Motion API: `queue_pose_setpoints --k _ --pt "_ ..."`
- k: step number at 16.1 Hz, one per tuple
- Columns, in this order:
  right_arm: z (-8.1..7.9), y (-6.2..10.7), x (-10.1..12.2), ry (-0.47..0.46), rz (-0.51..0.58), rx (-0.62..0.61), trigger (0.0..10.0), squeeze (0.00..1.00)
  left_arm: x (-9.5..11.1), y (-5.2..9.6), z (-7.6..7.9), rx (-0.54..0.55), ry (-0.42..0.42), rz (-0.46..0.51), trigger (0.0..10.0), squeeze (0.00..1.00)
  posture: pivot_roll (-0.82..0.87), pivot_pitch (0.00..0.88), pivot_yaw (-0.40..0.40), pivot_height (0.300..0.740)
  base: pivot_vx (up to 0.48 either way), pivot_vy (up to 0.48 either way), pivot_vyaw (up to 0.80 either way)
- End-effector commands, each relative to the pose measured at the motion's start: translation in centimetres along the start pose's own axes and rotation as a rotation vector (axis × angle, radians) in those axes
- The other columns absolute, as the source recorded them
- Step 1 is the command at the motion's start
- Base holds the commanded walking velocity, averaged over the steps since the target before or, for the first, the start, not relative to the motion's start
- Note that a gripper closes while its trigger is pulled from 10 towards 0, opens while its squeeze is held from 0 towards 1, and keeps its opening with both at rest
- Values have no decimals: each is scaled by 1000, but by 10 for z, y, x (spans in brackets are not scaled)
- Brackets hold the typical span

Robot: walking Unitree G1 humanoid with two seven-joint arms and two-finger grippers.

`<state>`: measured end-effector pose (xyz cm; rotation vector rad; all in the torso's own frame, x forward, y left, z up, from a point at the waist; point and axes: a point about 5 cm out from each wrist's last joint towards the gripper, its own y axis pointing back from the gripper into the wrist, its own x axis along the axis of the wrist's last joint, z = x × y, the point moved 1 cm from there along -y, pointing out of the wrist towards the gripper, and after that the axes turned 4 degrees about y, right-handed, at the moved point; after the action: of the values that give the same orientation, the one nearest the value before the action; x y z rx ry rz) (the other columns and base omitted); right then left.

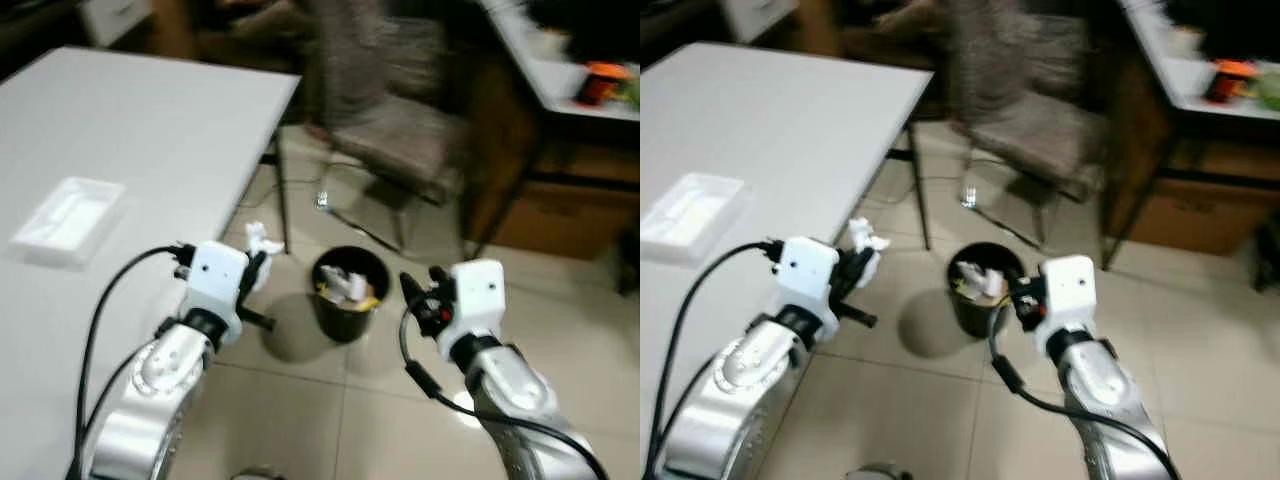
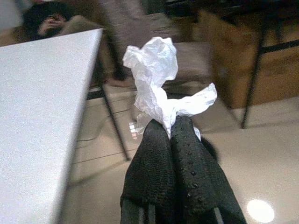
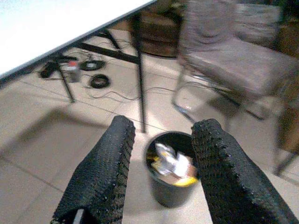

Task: Picking trash to rubbish bin

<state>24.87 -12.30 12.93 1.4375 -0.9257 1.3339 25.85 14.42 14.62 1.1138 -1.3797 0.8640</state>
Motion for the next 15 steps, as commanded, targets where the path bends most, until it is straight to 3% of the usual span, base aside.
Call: queue_pose_setpoints --k 1,11,15 --pt "4 2 -3 9 -12 -13 10000 0 2 -2 2 -15 -6 5 10000 0 -48 102 -15 740 337 0 0" --pt "5 -1 -6 22 -25 6 10000 0 -2 -3 4 -10 2 5 10000 0 -52 90 -25 740 345 0 0" --pt "4 -2 -14 22 -46 15 10000 0 -10 -8 4 -13 -13 -10 10000 0 -54 84 -21 740 351 0 -606"
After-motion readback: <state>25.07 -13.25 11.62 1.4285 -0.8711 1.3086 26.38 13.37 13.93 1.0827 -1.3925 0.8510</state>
